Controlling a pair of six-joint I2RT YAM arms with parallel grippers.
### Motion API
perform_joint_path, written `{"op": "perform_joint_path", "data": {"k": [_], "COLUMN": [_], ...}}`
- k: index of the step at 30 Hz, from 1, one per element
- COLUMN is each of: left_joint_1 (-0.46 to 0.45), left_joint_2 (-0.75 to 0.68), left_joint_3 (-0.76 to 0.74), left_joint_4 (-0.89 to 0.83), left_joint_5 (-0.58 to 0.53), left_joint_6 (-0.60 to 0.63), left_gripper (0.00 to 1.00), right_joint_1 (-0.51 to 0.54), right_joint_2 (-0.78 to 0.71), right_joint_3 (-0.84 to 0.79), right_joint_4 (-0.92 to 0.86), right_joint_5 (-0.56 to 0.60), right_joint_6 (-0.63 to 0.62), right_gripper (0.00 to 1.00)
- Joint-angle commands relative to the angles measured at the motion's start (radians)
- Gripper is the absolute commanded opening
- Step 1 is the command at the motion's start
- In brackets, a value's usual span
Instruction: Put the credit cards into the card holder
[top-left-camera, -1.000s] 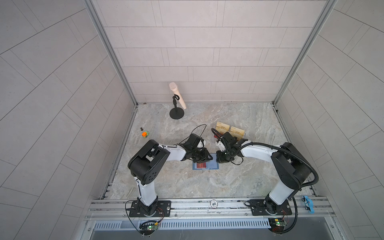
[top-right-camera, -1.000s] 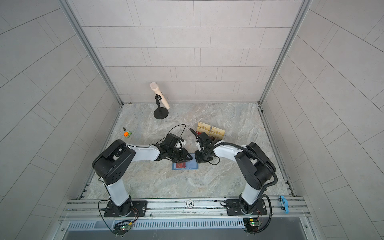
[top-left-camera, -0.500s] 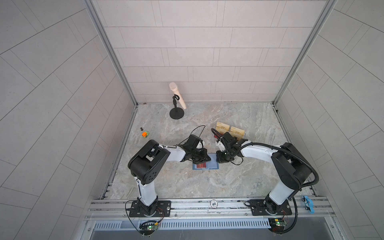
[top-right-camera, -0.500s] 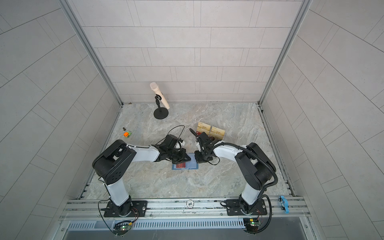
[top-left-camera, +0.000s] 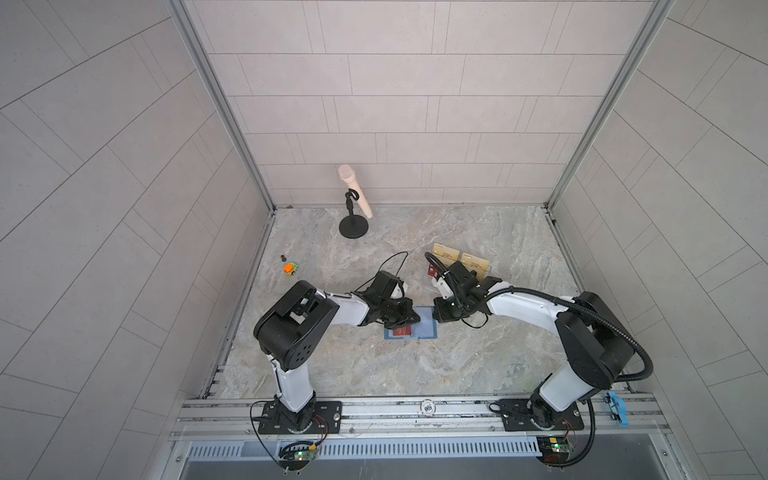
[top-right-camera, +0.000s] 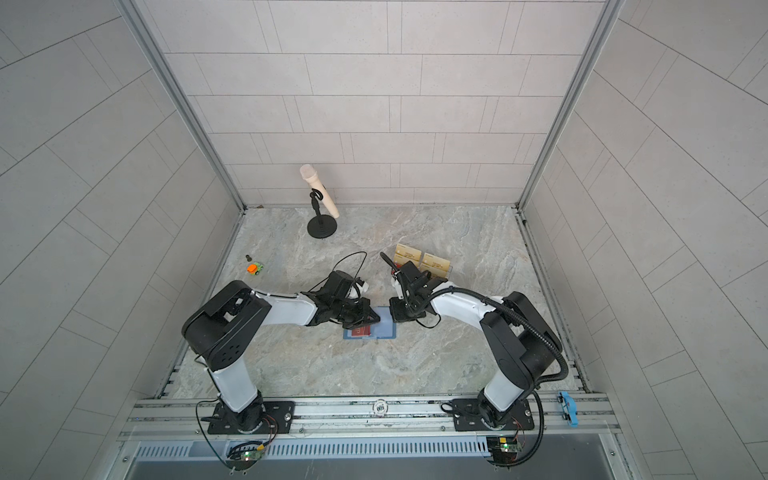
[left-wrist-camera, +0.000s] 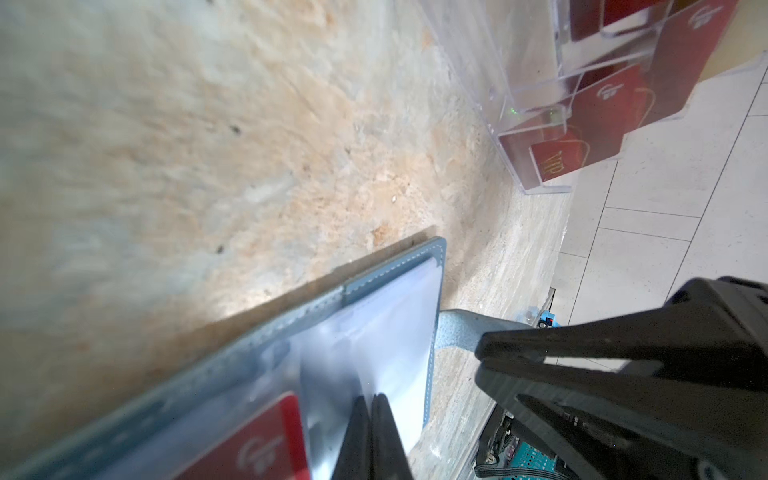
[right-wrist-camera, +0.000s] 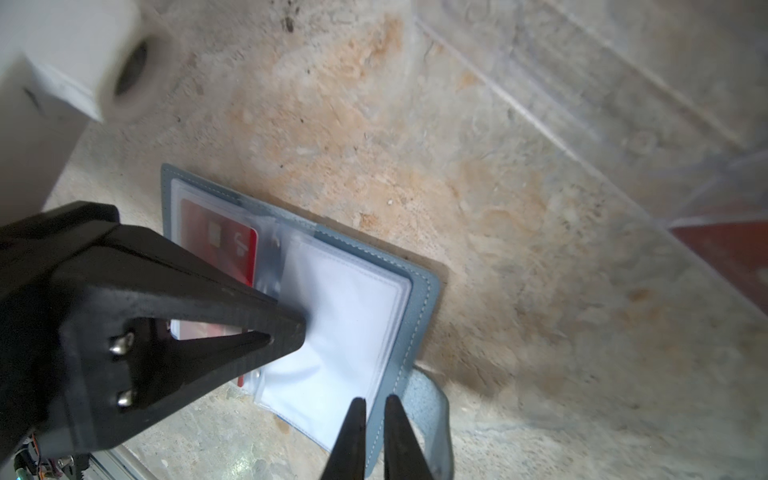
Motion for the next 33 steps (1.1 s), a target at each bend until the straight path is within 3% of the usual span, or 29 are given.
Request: {"op": "perform_joint_path", "data": {"k": [1,33], "left_joint_1": [0.009,0.025], "left_joint_2": [-0.032,-0.078], "left_joint_3": [-0.03,-0.094], "left_joint_4": [0.057,0.121], "left_joint_5": [0.01,0.051], "left_joint_6": [-0.009,0.013], "left_gripper": [0.0,0.0], "right_joint_1": [-0.006,0.004], "right_joint_2": [-0.009,0.046], "right_joint_3": [-0.006,-0.022], "right_joint_4": [-0.009,0.036], "right_joint_5": [0.0,-0.052], "right_joint_6": [0.013,0.014], "right_gripper": [0.14,0.12]}}
